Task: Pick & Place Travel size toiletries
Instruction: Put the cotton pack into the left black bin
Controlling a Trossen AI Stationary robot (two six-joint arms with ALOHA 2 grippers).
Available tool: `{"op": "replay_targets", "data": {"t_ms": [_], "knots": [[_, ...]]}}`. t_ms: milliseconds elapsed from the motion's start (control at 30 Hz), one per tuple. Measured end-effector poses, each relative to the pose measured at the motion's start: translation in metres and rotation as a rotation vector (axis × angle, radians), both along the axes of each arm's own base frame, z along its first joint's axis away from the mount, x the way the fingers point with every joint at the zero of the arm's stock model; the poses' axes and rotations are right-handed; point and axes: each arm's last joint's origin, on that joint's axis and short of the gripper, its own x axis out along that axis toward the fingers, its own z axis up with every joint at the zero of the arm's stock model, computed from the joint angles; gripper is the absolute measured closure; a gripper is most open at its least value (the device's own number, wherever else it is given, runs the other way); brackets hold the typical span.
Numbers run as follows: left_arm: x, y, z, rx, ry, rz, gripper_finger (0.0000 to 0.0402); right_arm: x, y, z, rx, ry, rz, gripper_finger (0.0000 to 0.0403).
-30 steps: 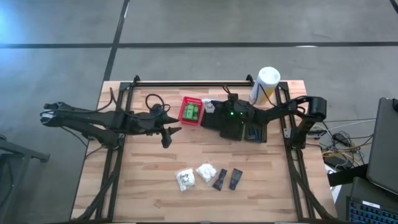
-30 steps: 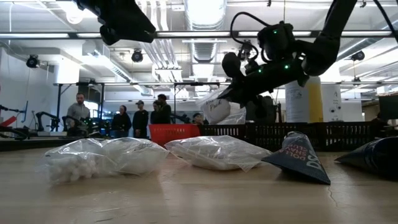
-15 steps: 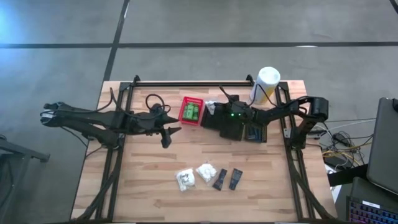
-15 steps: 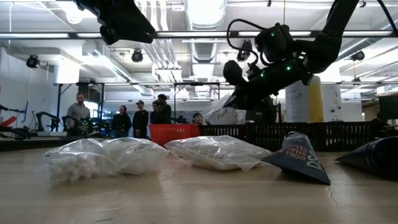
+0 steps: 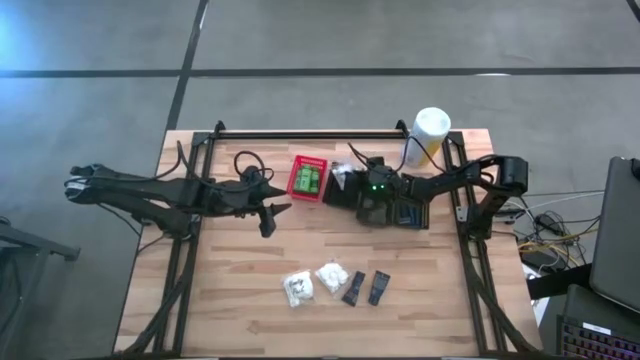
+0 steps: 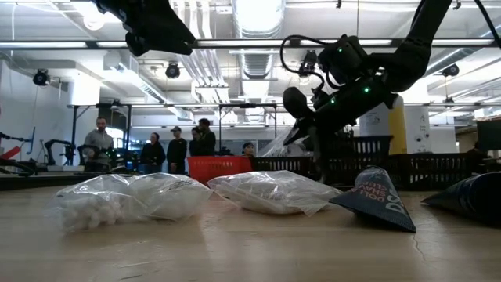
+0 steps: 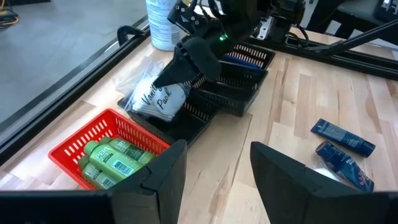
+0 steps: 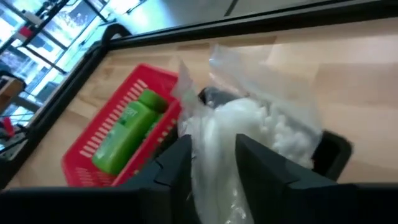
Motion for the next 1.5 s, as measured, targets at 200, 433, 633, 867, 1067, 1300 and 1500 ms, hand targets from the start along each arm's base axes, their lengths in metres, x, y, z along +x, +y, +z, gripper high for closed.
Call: {"op": "replay_targets", "data": {"t_ms": [200,433,633,867,1067,1300,1500], "knots": [[0.000,0.000,0.000,0.001,0.004,0.001,0.0218,0.001,0.002,0.004,-0.024,0.010,0.033,0.0230],[0.000,0.000,0.000,0.000,0.004,0.001,0.0218,-0.003,0.004,0.017,-0.126,0.073,0.095,0.0196],[0.000,0.000,0.000,-0.001,0.005,0.001,0.0218,-0.021,0.008,0.024,-0.099,0.255,0.167,0.0182],[0.000,0.001,0.000,0.010,0.005,0.019,0.0218,-0.020,0.007,0.073,-0.089,0.370,0.324,0.0178],[-0.001,0.002,-0.009,0.011,0.023,0.039,0.0218,0.004,-0.028,0.117,0.038,0.493,0.424,0.0186],[-0.002,0.002,-0.015,-0.034,0.019,0.063,0.0218,0.042,-0.071,0.132,0.115,0.687,0.537,0.0183],[-0.002,0.002,-0.015,-0.050,0.014,0.070,0.0218,0.068,-0.087,0.120,0.188,0.846,0.650,0.0175]]}}
